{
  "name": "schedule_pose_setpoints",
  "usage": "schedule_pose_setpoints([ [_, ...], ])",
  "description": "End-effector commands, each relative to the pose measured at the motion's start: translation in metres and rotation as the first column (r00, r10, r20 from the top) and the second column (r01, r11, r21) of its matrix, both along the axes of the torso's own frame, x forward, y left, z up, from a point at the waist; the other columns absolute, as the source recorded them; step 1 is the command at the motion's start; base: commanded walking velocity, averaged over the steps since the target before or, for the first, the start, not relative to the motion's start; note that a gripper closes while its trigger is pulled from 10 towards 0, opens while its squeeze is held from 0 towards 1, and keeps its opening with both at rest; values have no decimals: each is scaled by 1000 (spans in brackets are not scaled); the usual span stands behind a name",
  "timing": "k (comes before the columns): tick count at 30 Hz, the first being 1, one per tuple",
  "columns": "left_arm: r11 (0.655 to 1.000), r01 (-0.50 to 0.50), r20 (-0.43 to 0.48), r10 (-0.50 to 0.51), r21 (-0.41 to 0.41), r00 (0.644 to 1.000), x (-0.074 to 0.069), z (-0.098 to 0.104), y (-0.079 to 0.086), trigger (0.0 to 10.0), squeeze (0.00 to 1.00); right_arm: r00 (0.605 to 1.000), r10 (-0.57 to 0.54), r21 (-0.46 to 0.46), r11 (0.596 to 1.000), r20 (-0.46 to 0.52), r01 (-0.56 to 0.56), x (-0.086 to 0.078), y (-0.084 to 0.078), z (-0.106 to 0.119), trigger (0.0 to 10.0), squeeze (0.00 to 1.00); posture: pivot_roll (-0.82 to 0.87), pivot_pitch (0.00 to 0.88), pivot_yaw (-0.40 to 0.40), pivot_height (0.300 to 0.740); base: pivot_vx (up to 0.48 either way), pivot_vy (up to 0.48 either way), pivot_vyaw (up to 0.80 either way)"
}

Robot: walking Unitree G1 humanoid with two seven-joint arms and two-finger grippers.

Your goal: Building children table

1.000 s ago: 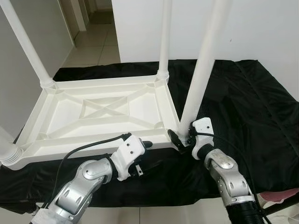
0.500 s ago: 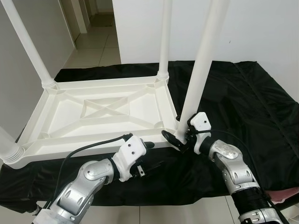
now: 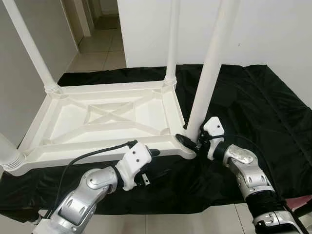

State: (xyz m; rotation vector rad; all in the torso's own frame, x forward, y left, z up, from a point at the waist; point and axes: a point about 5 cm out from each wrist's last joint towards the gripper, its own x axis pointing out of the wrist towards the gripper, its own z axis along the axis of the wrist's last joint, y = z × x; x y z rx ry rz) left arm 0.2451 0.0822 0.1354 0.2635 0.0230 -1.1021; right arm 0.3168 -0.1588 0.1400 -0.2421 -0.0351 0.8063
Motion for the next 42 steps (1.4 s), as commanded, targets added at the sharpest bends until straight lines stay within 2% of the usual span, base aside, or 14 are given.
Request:
schedule_pose_setpoints([
  [1, 998, 60, -23, -60, 14, 998, -4, -1, 1, 10000, 0, 999, -6, -26, 1000, -54, 5, -4, -4, -13, 4980, 0, -38, 18, 67, 740, 0, 0, 0],
  [2, 998, 60, -23, -60, 14, 998, -4, -1, 1, 10000, 0, 999, -6, -26, 1000, -54, 5, -4, -4, -13, 4980, 0, -38, 18, 67, 740, 0, 0, 0],
  [3, 998, 61, -22, -61, 14, 998, -4, -1, 1, 10000, 0, 998, -24, -4, 1000, -61, 24, -4, -3, -13, 10000, 0, -38, 19, 69, 740, 0, 0, 0],
  [5, 998, 61, -22, -61, 14, 998, -4, -1, 1, 10000, 0, 998, -24, -4, 1000, -61, 24, -4, -3, -13, 10000, 0, -38, 19, 69, 740, 0, 0, 0],
  [12, 998, 52, -20, -51, 20, 998, -3, -1, 3, 10000, 0, 966, -248, 22, 968, -68, 250, -3, 4, -15, 10000, 0, -29, 26, 65, 740, 0, 0, 0],
  [17, 999, 47, -22, -47, 19, 999, -3, -1, 4, 10000, 0, 916, -387, 93, 913, -104, 396, -6, 13, -15, 10000, 0, -30, 32, 65, 740, 0, 0, 0],
  [21, 999, 47, -22, -46, 17, 999, -3, -1, 3, 10000, 0, 903, -415, 104, 899, -107, 426, -6, 15, -14, 10000, 0, -29, 34, 64, 740, 0, 0, 0],
  [23, 999, 46, -21, -46, 18, 999, -3, -1, 3, 10000, 0, 877, -468, 125, 869, -109, 479, -7, 19, -14, 10000, 0, -28, 34, 62, 740, 0, 0, 0],
  [24, 999, 43, -21, -42, 19, 999, -3, -1, 4, 10000, 0, 799, -584, 181, 779, -141, 601, -8, 27, -15, 10000, 0, -22, 36, 54, 740, 0, 0, 0],
  [26, 999, 43, -21, -42, 19, 999, -3, -1, 4, 10000, 0, 799, -584, 181, 779, -141, 601, -8, 27, -15, 10000, 0, -22, 36, 54, 740, 0, 0, 0],
  [28, 999, 39, -21, -39, 17, 999, -3, -1, 4, 10000, 0, 724, -668, 216, 692, -171, 689, -9, 33, -13, 10000, 0, -21, 35, 54, 740, 0, 0, 0],
  [29, 999, 39, -21, -39, 17, 999, -3, -1, 4, 10000, 0, 724, -668, 216, 692, -171, 689, -9, 33, -13, 10000, 0, -21, 35, 54, 740, 0, 0, 0],
  [32, 999, 38, -18, -37, 15, 999, -2, 0, 3, 10000, 0, 650, -729, 235, 607, -213, 759, -9, 41, -12, 10000, 0, -21, 35, 51, 740, 0, 0, 0],
  [42, 999, 33, -2, -33, 18, 999, 3, 3, 3, 10000, 0, 642, -733, 225, 602, -227, 766, -9, 58, -9, 10000, 0, -19, 33, 51, 740, 0, 0, 0],
])
